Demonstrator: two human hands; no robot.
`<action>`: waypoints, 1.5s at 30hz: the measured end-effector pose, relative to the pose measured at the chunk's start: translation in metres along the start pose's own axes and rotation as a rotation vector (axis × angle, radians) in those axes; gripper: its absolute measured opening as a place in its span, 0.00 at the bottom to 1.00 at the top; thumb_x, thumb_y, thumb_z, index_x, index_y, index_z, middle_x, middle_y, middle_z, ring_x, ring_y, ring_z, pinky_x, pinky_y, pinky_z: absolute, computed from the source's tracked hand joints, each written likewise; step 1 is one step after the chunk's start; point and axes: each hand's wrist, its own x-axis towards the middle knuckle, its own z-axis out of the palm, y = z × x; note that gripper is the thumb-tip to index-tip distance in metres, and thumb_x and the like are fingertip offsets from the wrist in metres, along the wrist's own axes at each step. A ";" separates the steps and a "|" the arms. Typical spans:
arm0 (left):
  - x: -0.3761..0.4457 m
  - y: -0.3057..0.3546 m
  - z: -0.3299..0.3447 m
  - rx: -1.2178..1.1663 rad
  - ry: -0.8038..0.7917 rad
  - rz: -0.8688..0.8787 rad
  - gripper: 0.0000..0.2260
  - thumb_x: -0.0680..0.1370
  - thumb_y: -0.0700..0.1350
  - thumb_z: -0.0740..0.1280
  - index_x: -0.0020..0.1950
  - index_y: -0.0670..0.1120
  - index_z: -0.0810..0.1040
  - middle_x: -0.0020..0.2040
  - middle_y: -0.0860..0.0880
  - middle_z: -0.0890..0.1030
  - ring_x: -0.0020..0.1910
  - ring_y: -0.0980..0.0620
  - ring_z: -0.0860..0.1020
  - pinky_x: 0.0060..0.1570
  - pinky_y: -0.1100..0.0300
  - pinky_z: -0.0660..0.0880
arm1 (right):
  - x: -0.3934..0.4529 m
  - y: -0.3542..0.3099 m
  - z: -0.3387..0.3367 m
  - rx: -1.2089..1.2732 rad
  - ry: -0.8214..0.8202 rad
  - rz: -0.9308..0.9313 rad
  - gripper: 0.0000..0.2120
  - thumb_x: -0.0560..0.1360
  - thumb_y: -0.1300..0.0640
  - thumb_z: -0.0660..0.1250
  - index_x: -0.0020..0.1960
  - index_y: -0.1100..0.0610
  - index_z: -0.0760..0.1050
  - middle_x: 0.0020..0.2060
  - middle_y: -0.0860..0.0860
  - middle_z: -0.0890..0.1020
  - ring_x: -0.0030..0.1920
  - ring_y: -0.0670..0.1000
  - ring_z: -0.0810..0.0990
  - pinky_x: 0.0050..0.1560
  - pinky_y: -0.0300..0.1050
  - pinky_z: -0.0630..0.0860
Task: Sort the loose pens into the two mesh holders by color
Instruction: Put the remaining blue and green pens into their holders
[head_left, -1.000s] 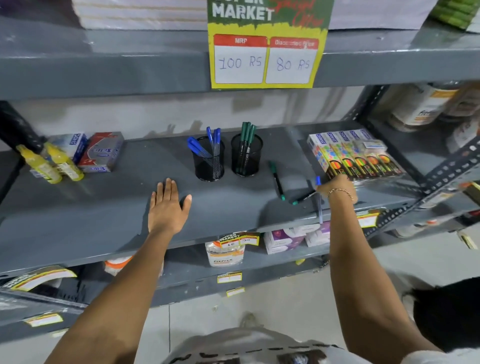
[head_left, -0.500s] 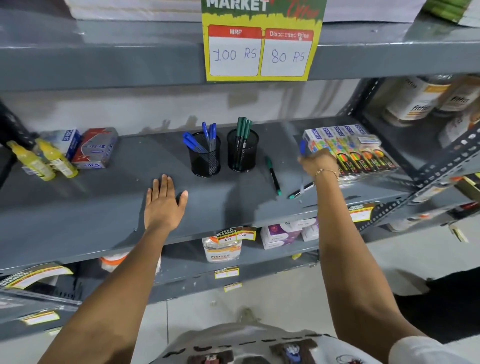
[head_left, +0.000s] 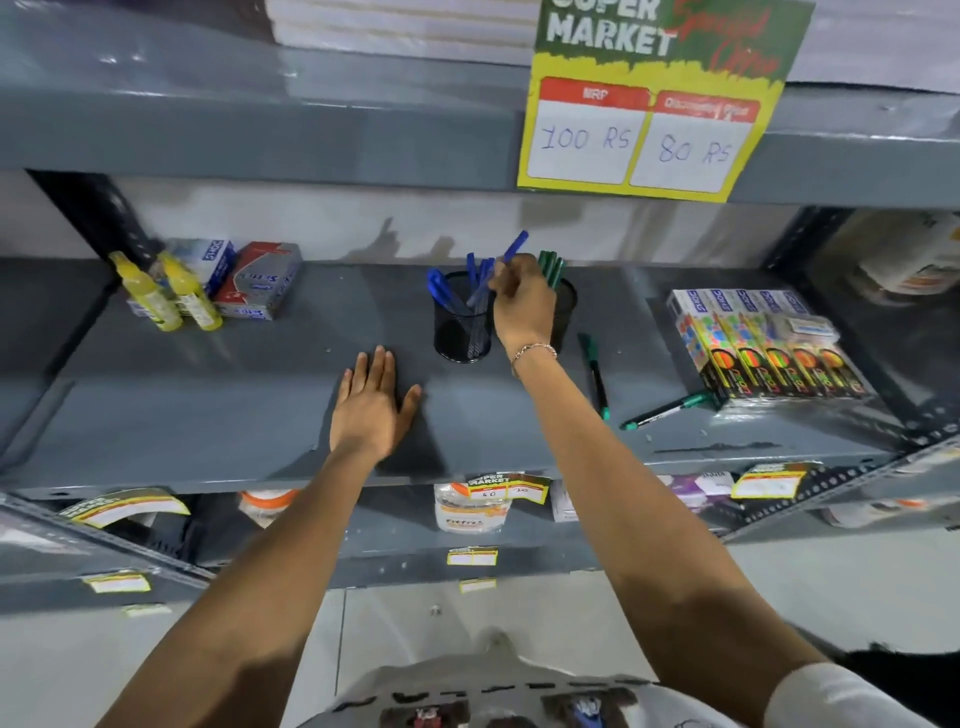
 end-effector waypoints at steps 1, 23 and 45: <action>0.000 0.000 0.000 0.000 0.001 0.000 0.31 0.82 0.59 0.49 0.79 0.41 0.51 0.80 0.45 0.53 0.79 0.45 0.48 0.76 0.51 0.45 | 0.001 0.004 0.003 -0.046 -0.020 0.008 0.05 0.78 0.62 0.61 0.49 0.61 0.75 0.43 0.57 0.84 0.44 0.57 0.81 0.46 0.47 0.77; 0.002 0.000 0.004 0.036 -0.029 -0.020 0.32 0.81 0.60 0.47 0.79 0.42 0.49 0.80 0.46 0.49 0.79 0.46 0.46 0.77 0.51 0.43 | 0.005 0.090 -0.089 -0.644 -0.080 0.556 0.19 0.73 0.47 0.70 0.56 0.61 0.77 0.54 0.58 0.81 0.55 0.59 0.80 0.49 0.49 0.76; 0.003 -0.002 0.004 0.047 -0.022 -0.016 0.32 0.81 0.61 0.46 0.79 0.43 0.49 0.80 0.47 0.49 0.79 0.47 0.45 0.77 0.52 0.43 | 0.057 0.031 -0.078 -0.013 0.155 0.069 0.04 0.78 0.65 0.59 0.46 0.59 0.70 0.39 0.55 0.81 0.44 0.58 0.80 0.49 0.51 0.77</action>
